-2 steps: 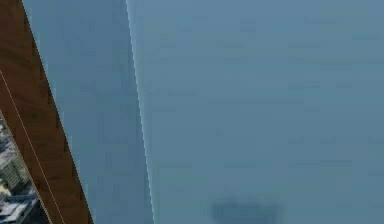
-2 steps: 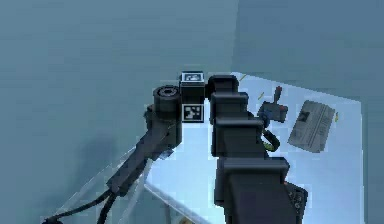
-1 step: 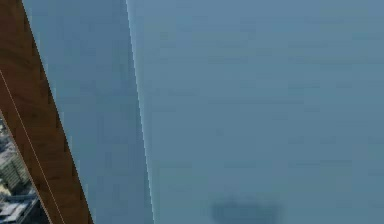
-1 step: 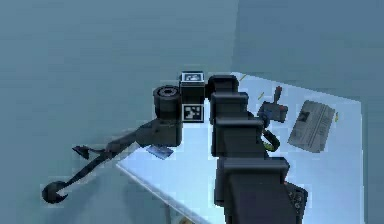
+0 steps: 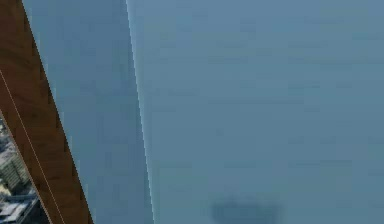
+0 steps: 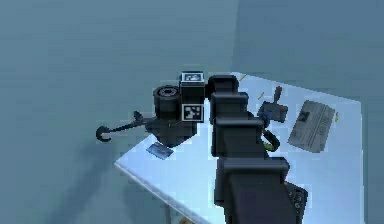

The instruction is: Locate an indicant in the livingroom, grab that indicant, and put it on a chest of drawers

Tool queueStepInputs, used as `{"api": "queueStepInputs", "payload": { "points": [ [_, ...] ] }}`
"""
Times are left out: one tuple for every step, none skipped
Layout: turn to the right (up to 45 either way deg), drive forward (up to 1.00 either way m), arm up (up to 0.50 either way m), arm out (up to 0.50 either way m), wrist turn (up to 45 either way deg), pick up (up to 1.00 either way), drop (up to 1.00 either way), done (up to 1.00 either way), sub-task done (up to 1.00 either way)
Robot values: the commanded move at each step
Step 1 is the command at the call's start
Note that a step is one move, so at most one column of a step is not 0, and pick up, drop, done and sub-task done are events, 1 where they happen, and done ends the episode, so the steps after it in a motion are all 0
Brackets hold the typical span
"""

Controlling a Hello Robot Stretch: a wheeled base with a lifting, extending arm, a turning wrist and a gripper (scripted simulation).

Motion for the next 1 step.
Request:
{"api": "queueStepInputs", "payload": {
  "points": [
    [0.0, 0.00, 0.00, 0.00, 27.0, 0.00, 0.00, 0.00, 0.00]
  ]
}}
